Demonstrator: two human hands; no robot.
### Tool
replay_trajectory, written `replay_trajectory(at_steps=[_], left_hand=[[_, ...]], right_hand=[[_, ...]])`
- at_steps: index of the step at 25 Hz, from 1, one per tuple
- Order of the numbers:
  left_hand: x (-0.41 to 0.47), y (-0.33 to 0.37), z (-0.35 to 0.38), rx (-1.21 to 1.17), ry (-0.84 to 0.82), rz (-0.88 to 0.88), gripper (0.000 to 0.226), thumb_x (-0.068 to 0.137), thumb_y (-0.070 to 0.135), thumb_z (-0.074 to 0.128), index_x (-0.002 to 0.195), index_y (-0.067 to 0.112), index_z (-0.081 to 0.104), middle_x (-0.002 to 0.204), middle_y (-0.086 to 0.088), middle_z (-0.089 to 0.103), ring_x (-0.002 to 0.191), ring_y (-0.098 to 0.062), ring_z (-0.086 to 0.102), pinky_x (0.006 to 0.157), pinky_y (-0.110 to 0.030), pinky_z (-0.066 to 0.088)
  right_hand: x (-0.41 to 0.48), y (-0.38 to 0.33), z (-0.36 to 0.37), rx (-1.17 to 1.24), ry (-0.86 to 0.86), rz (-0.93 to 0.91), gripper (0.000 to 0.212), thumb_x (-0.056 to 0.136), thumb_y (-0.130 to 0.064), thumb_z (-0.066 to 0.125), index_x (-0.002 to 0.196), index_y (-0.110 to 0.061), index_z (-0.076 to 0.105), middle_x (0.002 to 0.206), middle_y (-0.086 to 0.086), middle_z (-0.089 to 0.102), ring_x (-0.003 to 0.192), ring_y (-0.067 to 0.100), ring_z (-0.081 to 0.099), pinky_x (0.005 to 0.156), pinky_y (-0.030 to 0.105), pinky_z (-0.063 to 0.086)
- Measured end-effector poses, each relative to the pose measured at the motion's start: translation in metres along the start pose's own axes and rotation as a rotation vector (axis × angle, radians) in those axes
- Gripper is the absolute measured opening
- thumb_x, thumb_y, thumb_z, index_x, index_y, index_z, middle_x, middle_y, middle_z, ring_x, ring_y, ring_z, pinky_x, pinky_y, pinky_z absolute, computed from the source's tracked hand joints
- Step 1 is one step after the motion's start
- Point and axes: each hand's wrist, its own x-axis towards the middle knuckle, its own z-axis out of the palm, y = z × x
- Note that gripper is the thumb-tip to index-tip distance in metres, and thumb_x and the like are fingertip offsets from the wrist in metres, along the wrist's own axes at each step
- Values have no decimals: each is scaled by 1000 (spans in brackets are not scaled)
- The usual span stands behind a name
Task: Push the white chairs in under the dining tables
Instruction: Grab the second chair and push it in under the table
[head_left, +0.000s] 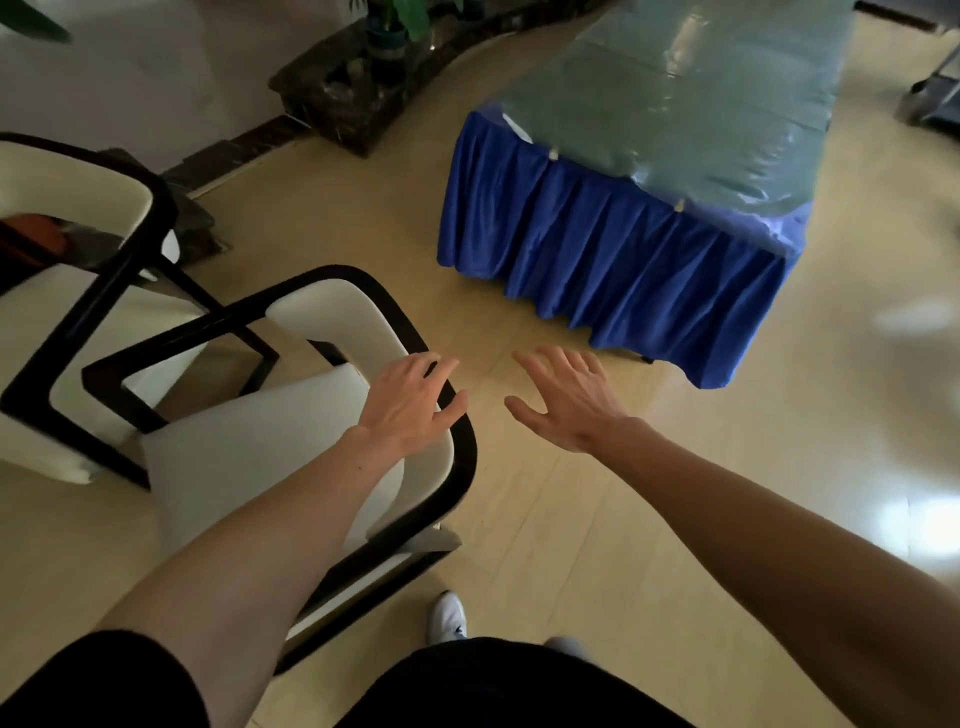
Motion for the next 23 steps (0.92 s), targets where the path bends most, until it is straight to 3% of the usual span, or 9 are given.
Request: replay_trajectory(at_steps=[4,12,16,23], left_hand=[[7,-16,0,10,-33,-31,55,101,49,41,144,15,47,145,-12,52,134,-28,47,110,-44,38],[52,-44,3,12,46,-272,56,97,54,35,139,19,49,138,-8,56,127,-26,51,108,-47,39],[93,-41,11,25,78,-517,53,98,53,38,140,23,47,143,-7,53,131,-27,47,110,-45,36],[151,-9,10,53,113,-772,49,98,47,46,136,17,51,139,-12,56,128,-31,52,106,-46,41]], right_hand=[[31,5,0,0,4,-56,71,93,-69,27,150,-27,30,147,13,44,134,36,43,112,54,31],[140,30,5,10,7,-244,69,93,-68,27,149,-28,31,145,13,46,130,36,46,111,51,32],[221,60,-1,22,-31,-425,71,92,-69,25,149,-28,31,146,14,46,130,37,47,110,53,33],[318,94,-8,19,-98,-729,71,91,-70,24,149,-28,29,148,14,45,133,37,43,112,56,31]])
